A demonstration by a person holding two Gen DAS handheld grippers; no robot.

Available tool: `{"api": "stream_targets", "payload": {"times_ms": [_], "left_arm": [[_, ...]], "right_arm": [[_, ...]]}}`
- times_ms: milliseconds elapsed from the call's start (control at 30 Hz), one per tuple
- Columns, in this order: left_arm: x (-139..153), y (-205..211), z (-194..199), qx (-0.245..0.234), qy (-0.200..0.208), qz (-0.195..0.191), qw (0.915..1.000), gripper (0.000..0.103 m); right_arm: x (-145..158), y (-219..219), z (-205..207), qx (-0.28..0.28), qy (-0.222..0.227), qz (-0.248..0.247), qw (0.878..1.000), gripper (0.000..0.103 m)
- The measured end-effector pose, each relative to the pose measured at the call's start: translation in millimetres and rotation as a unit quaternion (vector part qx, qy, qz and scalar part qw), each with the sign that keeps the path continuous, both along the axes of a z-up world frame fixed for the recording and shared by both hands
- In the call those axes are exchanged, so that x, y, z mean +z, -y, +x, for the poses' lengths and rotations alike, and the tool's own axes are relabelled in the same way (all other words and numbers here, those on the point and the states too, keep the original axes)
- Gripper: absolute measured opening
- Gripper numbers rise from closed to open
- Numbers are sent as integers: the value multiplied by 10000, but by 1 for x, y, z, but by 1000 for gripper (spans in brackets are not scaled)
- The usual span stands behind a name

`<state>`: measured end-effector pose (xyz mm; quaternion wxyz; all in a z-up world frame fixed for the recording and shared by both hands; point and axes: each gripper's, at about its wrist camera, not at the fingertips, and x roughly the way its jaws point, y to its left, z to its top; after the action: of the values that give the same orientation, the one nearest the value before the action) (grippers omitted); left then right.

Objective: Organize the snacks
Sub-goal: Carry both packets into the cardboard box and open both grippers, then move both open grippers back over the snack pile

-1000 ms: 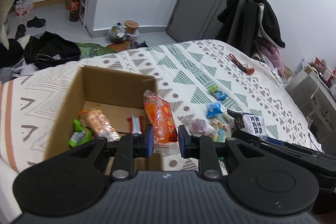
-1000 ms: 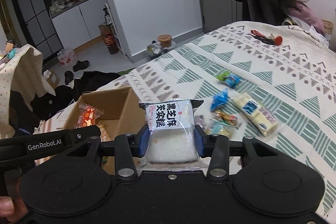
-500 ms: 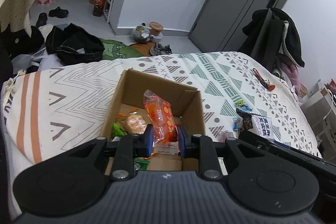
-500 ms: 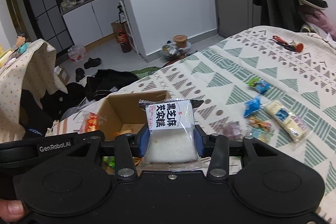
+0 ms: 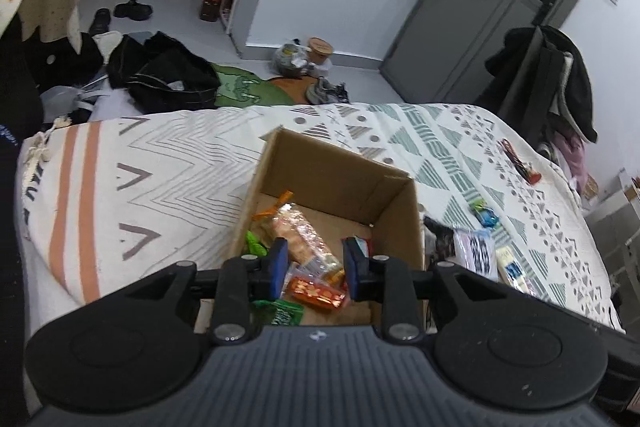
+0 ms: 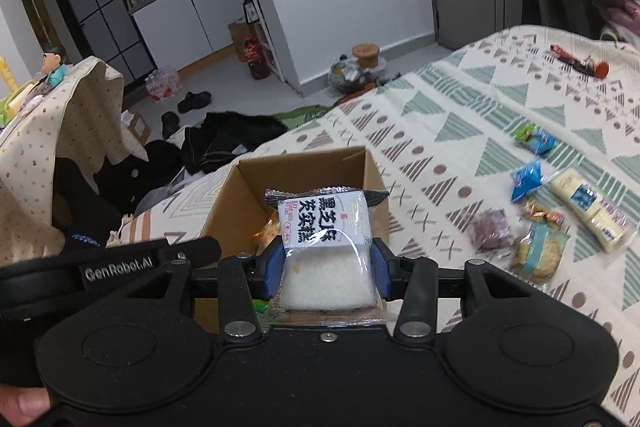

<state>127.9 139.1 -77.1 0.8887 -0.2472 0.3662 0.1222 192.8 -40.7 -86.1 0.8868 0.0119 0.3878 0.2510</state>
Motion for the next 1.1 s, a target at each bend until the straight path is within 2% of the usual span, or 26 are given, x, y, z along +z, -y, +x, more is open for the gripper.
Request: {"api": "stream_targets", "payload": {"times_ms": [33, 100, 167, 233, 300, 367, 633, 867, 1100], "left_arm": [[0, -2, 0, 42, -29, 7, 10000, 33], [-2, -3, 1, 86, -84, 19, 9999, 47], [-3, -2, 2, 95, -128, 52, 9999, 57], [-3, 2, 3, 63, -124, 80, 9999, 63], [-1, 8, 3, 11, -97, 139, 9999, 75], [0, 13, 4, -19, -73, 209, 9998, 81], [2, 40, 9, -256, -35, 329, 9991, 85], [8, 66, 13, -419, 57, 473, 9980, 93], [14, 94, 18, -663, 142, 564, 9961, 94]], "right_arm": [[0, 1, -1, -3, 24, 18, 10000, 47], [2, 3, -2, 2, 46, 45, 10000, 53], [4, 8, -2, -49, 70, 34, 10000, 56], [5, 14, -1, -96, 94, 19, 9999, 57], [6, 24, -1, -182, 120, 4, 9998, 61], [6, 33, -2, -261, 148, -26, 9995, 67], [1, 77, -2, -623, 191, -92, 9978, 79], [4, 112, -4, -906, 426, -140, 9949, 96], [7, 144, -2, -1135, 591, -194, 9916, 103]]}}
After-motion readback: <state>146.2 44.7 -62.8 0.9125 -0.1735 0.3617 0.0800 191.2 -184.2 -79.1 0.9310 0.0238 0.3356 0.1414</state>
